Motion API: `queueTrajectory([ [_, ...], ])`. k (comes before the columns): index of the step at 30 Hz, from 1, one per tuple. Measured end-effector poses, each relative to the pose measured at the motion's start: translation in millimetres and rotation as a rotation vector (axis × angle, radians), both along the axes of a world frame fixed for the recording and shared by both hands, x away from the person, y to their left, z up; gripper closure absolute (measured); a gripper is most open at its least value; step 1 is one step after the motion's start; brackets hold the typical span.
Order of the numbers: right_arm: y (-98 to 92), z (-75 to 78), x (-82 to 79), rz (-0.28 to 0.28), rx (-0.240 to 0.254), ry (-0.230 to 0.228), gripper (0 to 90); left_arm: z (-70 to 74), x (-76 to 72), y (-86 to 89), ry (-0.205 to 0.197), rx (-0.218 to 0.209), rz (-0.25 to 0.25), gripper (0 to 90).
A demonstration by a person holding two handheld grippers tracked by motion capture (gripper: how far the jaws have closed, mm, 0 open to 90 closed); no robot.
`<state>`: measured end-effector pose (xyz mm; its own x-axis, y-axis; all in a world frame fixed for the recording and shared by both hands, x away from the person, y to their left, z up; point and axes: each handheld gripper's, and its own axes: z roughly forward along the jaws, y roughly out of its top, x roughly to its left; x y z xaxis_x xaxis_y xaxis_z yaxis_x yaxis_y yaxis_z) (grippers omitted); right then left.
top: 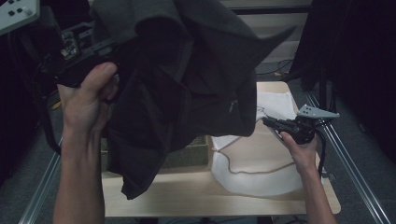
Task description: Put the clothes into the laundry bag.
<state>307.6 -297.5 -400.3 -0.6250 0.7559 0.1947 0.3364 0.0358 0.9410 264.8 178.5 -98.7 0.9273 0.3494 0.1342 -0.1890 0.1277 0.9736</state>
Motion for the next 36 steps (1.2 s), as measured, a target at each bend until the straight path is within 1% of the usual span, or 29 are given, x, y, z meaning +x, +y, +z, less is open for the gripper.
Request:
queueTrajectory([
  [2, -0.2, 0.7, -0.4, 0.001, 0.003, -0.001, 88.5, -0.1, -0.2, -6.2, 0.003, -0.005, -0.025, 78.4],
  [3, -0.2, 0.7, -0.4, 0.001, 0.003, -0.001, 88.5, -0.5, -0.1, -8.9, 0.005, -0.007, -0.027, 78.4],
  [4, -0.6, 0.7, -0.3, 0.004, 0.0, -0.003, 88.5, -1.1, 0.3, -13.6, 0.013, -0.004, -0.041, 78.4],
  [5, -0.7, 0.8, -0.6, 0.002, 0.0, -0.002, 88.5, -1.9, -0.2, -17.0, 0.018, -0.006, -0.044, 78.4],
  [7, -0.7, 1.0, -0.8, 0.0, 0.004, -0.001, 88.5, -3.5, -2.3, -28.2, 0.015, 0.001, -0.073, 78.4],
  [10, -1.3, 1.2, -0.9, -0.002, 0.004, -0.003, 88.6, -3.7, -8.3, -43.0, 0.005, 0.01, -0.094, 78.4],
  [11, -1.6, 1.6, -1.4, -0.003, 0.004, -0.002, 88.6, -4.2, -10.7, -47.2, 0.012, 0.001, -0.098, 78.4],
  [12, -2.3, 2.2, -1.7, -0.002, 0.002, -0.004, 88.6, -4.6, -12.4, -50.5, 0.005, 0.003, -0.107, 78.3],
  [13, -2.8, 2.7, -2.2, -0.002, 0.008, -0.003, 88.6, -5.2, -14.3, -53.4, 0.0, 0.006, -0.101, 78.4],
  [16, -4.6, 3.8, -3.4, -0.002, 0.007, -0.01, 88.6, -9.8, -19.2, -59.1, 0.012, 0.012, -0.12, 78.4],
  [18, -5.7, 4.2, -3.7, -0.002, 0.009, -0.011, 88.6, -14.0, -22.8, -60.4, 0.008, 0.017, -0.121, 78.4],
  [19, -5.7, 4.2, -3.9, -0.002, 0.008, -0.007, 88.6, -16.7, -23.6, -60.5, 0.019, 0.014, -0.125, 78.4],
  [20, -5.5, 4.1, -3.9, -0.002, 0.008, -0.007, 88.6, -20.6, -23.4, -60.6, 0.031, 0.001, -0.135, 78.4],
  [21, -4.5, 3.9, -4.0, -0.002, 0.01, -0.005, 88.6, -25.0, -23.3, -60.5, 0.036, 0.0, -0.143, 78.4],
  [23, -3.6, 3.7, -3.8, 0.003, 0.006, -0.005, 88.6, -33.7, -23.8, -61.7, 0.059, -0.006, -0.152, 78.4],
  [24, -3.5, 3.6, -3.6, 0.003, 0.004, -0.005, 88.6, -39.8, -23.9, -62.6, 0.061, 0.003, -0.165, 78.4],
  [25, -3.1, 3.2, -3.2, 0.003, 0.004, -0.003, 88.6, -47.2, -24.1, -64.2, 0.078, -0.007, -0.172, 78.4],
  [26, -2.4, 2.6, -2.6, 0.006, 0.004, -0.002, 88.6, -51.4, -24.1, -65.5, 0.084, -0.007, -0.177, 78.4],
  [29, -2.0, 2.3, -2.4, 0.007, 0.004, 0.002, 88.6, -67.5, -22.9, -71.5, 0.099, 0.014, -0.182, 78.3],
  [30, -2.1, 2.2, -2.3, 0.007, 0.002, -0.001, 88.6, -76.1, -22.9, -73.9, 0.107, 0.021, -0.173, 78.3],
  [31, -2.2, 2.3, -2.6, 0.006, 0.001, -0.001, 88.6, -83.8, -22.4, -75.8, 0.105, 0.029, -0.16, 78.3],
  [32, -2.4, 2.5, -3.1, 0.006, 0.004, 0.004, 88.6, -96.1, -20.1, -79.9, 0.124, 0.036, -0.162, 78.3],
  [33, -3.0, 2.2, -3.1, 0.006, 0.005, 0.005, 88.7, -102.6, -18.6, -81.9, 0.126, 0.045, -0.161, 78.3],
  [34, -3.2, 2.1, -3.2, 0.006, 0.006, 0.007, 88.6, -113.5, -16.0, -85.4, 0.131, 0.059, -0.151, 78.3],
  [36, -3.3, 1.8, -3.5, 0.007, 0.004, 0.005, 88.7, -127.0, -12.2, -89.0, 0.154, 0.065, -0.147, 78.3],
])
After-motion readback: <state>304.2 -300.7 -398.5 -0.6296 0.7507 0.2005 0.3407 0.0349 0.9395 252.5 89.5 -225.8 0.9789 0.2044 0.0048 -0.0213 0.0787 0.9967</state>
